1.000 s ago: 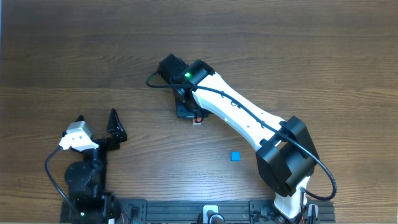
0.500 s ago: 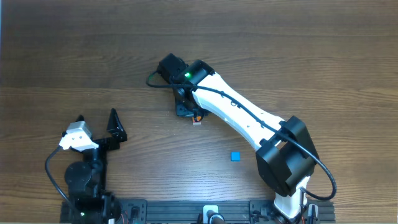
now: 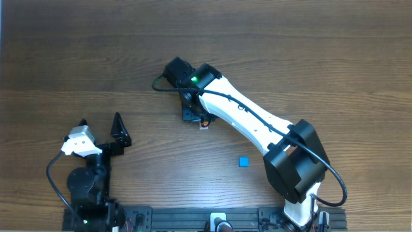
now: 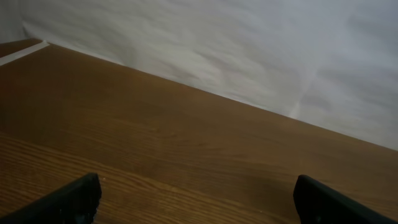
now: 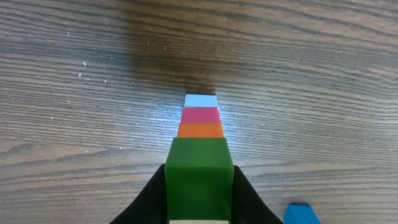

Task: Stack Cubes

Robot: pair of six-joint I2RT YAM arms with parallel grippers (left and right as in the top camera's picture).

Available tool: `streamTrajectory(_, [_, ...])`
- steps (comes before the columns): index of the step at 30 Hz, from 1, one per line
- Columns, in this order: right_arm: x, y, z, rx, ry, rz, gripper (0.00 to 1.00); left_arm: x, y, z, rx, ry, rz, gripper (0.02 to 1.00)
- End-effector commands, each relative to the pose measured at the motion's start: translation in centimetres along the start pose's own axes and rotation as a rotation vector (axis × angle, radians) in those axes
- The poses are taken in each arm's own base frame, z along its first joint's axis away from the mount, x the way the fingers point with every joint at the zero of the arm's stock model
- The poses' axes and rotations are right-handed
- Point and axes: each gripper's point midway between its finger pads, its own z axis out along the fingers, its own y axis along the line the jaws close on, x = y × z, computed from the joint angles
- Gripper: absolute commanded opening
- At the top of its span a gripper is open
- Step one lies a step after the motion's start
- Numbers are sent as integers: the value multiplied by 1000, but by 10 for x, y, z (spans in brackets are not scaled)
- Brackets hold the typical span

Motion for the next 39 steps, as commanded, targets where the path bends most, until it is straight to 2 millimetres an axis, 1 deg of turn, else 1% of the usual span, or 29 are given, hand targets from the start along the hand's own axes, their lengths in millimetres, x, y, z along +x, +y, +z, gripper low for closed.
streamTrajectory(1, [2,-4,9,33,9,1,12,0,0,0,1,-4,14,1000])
streamTrajectory(5, [4,-5,11,37,14,0,20,0,0,0,1,-4,14,1000])
streamTrajectory(8, [5,-6,13,40,18,2,62,0,0,0,1,-4,14,1000])
streamTrajectory(11, [6,-7,15,42,21,3,156,0,0,0,1,-5,14,1000])
streamTrajectory(13, [7,-7,15,43,22,3,196,0,0,0,1,-4,14,1000])
streamTrajectory(14, [7,-7,15,43,22,3,246,0,0,0,1,-4,14,1000])
streamTrajectory(16, [6,-7,15,42,21,3,292,0,0,0,1,-4,14,1000])
streamTrajectory(17, [6,-7,15,42,21,3,343,0,0,0,1,-4,14,998])
streamTrajectory(18, [6,-7,15,42,21,3,367,0,0,0,1,-5,14,1000])
streamTrajectory(20, [6,-7,15,42,21,3,452,0,0,0,1,-4,14,1000])
streamTrajectory(21, [6,-7,15,42,20,3,474,0,0,0,1,-4,14,1000])
streamTrajectory(22, [6,-6,15,41,19,3,533,0,0,0,1,-4,14,1000])
streamTrajectory(26, [6,-6,15,40,18,4,713,0,0,0,1,-4,14,1000])
streamTrajectory(29, [5,-6,14,38,15,4,893,0,0,0,1,-5,14,998])
streamTrajectory(31, [4,-6,12,33,9,4,993,0,0,0,1,-5,14,1000])
streamTrajectory(35, [4,-4,-6,5,-23,-26,991,0,0,0,1,-4,14,1000])
streamTrajectory(37, [6,-4,-16,-9,-35,-47,991,0,0,0,1,-4,14,1000])
streamTrajectory(39, [13,-7,-29,-9,-37,-72,993,0,0,0,1,-4,14,998])
